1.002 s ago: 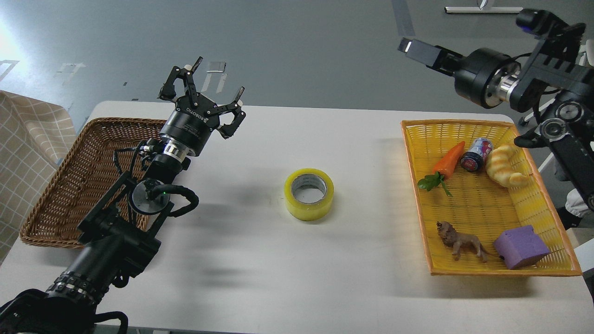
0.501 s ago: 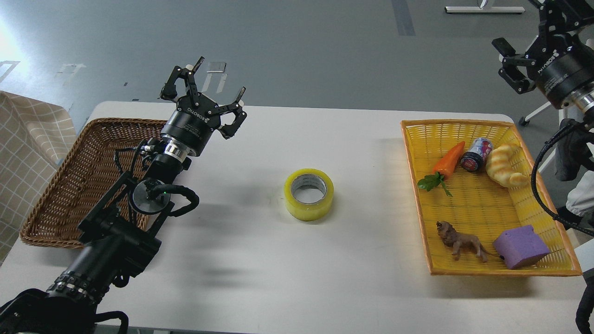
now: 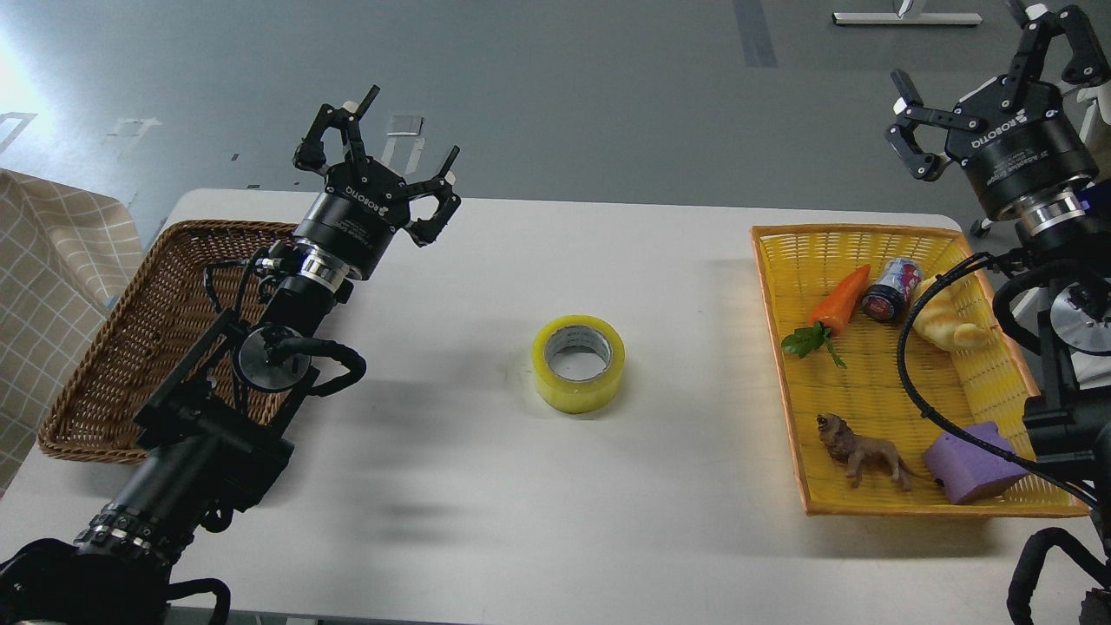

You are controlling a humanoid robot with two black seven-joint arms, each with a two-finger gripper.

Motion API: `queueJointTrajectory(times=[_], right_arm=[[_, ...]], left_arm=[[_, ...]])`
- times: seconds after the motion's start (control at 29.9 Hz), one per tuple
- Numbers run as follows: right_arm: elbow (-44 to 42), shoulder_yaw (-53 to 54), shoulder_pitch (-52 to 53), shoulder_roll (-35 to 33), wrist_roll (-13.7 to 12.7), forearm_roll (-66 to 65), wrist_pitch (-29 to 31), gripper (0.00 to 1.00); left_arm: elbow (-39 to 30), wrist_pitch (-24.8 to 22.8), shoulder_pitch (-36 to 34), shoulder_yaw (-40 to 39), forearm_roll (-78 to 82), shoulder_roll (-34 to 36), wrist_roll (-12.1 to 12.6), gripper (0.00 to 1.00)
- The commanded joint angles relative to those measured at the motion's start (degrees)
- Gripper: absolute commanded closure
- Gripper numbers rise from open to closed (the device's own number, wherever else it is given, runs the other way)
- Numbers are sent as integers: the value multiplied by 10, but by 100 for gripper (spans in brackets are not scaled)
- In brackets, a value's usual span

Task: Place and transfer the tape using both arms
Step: 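Withdraw the right gripper back above the yellow tray, then reach the left gripper toward the tape roll on the table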

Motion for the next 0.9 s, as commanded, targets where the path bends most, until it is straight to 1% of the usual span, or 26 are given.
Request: queueJointTrajectory(times=[0.0, 0.07, 0.3, 0.4, 0.5, 0.6, 0.67, 0.74, 0.87], right_arm=[[1, -5, -9, 9, -2, 54, 0, 0], [2, -5, -12, 17, -3, 73, 0, 0], [2, -7, -19, 31, -3, 76, 0, 0], [2, -7, -19, 32, -3, 76, 0, 0], [3, -7, -20, 36, -3, 76, 0, 0], [3, -7, -24, 36, -3, 76, 0, 0], [4, -7, -25, 36, -3, 76, 0, 0], [4, -7, -28, 36, -3, 76, 0, 0], [5, -6, -34, 36, -3, 76, 0, 0]], left_arm=[[-1, 0, 1, 1, 3, 2, 0, 2], [-6, 0, 1, 2, 4, 12, 0, 2], [-10, 0, -12, 41, 6, 51, -7, 2], [-18, 0, -12, 43, 33, 59, -7, 2], [-45, 0, -11, 43, 103, 62, -9, 2], [-72, 0, -11, 43, 178, 63, -17, 2], [-84, 28, -11, 43, 212, 63, -18, 2], [-102, 44, -12, 43, 233, 69, -17, 2], [-119, 47, -12, 46, 251, 92, -10, 2]])
